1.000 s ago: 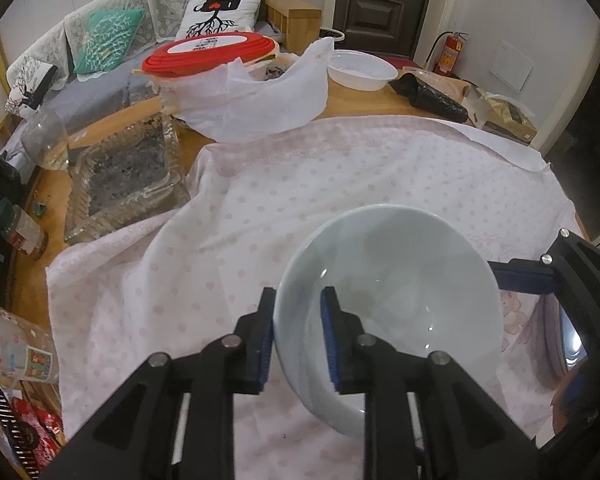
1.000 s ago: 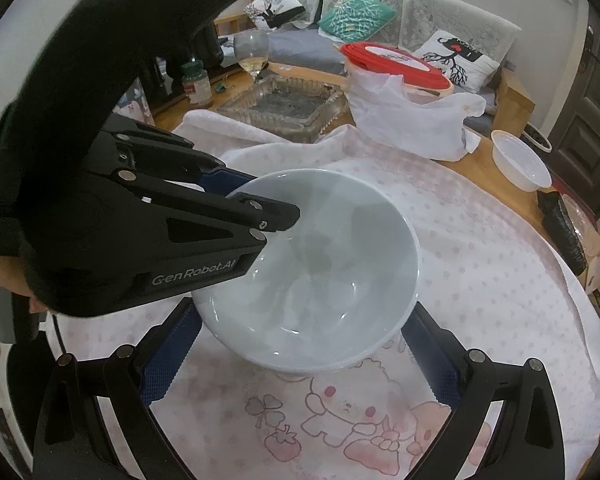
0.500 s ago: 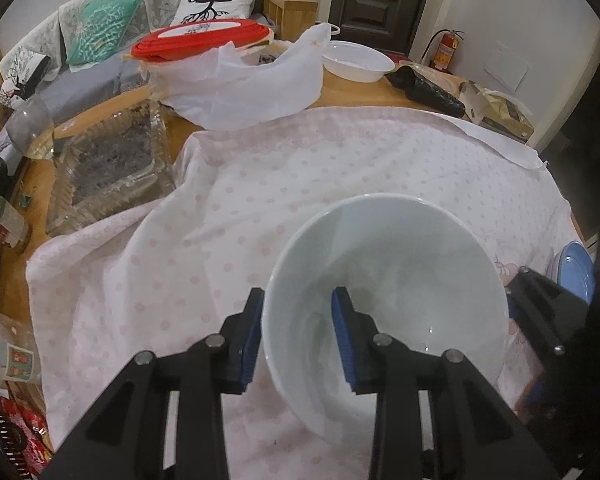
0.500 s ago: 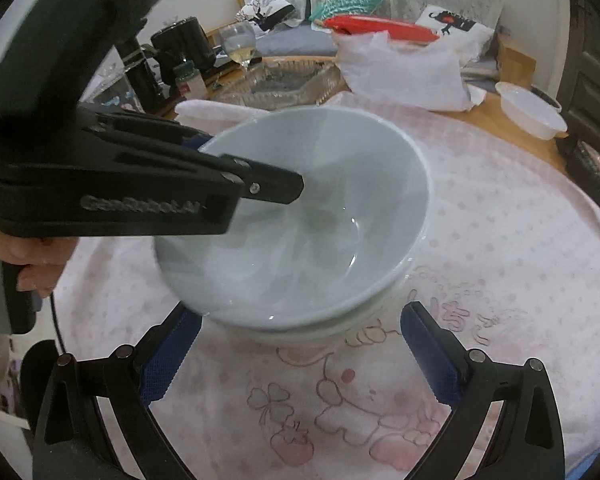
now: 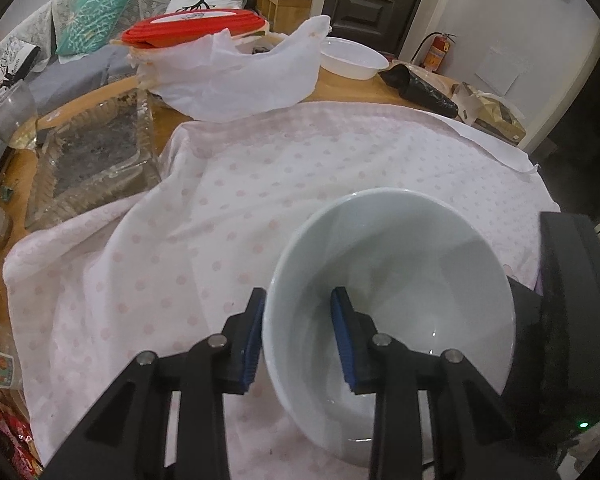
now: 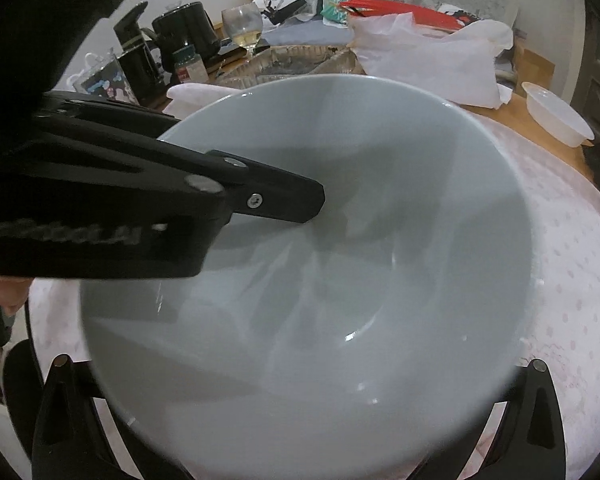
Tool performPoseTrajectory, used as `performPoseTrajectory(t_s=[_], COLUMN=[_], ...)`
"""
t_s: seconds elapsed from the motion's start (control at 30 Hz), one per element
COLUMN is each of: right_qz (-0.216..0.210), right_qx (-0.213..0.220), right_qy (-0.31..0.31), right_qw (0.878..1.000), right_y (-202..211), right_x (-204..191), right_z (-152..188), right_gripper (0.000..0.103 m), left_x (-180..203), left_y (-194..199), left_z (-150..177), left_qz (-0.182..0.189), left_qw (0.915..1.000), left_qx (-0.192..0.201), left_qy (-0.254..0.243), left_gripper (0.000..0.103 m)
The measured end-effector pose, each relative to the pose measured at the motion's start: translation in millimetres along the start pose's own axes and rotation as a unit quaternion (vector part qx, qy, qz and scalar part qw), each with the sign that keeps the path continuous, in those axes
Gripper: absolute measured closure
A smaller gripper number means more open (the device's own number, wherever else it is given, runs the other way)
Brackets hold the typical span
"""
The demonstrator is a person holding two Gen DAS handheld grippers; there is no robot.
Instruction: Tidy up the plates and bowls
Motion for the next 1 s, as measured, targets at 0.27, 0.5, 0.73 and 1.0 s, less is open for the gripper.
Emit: performPoseTrajectory(t_s=[0.27, 0.5, 0.73, 1.0], right_qz=[0.009, 0.012, 0.018, 0.025], right_qx=[0.023, 0.026, 0.027, 0.029], right_qy=[0.020, 0.022, 0.016, 0.013], right_qw=[1.000, 0.999, 0.999, 0.999], right_y=[-1.7, -2.0, -3.7, -2.3], right_x=[-0.4, 0.2, -0.5, -1.6], right_z=[1.1, 0.3, 0.2, 1.4], right_gripper=[0.001, 0.001, 0.001, 0.001], left_x=[-2.9, -3.0, -3.1, -1.1], left_y=[0.4, 0.5, 0.5, 1.0], left_z=[0.4, 0.4, 0.3, 2.5], left_qz=[0.011, 0.011, 0.011, 0.013], left_qw=[0.9999, 0.9999, 0.9999, 0.9999], left_qx=[0.002, 0.002, 0.002, 0.006], left_qy=[0.003, 0.003, 0.002, -0.001], left_gripper=[0.075, 0.075, 0.075, 0.075])
Point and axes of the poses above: each gripper's, at about its wrist camera, not at the fingertips, and y roughly against the way its jaws point, x to its right, z to its underside, the point moved 3 cm from there along -y, roughly the way its jaws point, and after that the axes turned 9 degrees about -x, right-handed, at the moved point
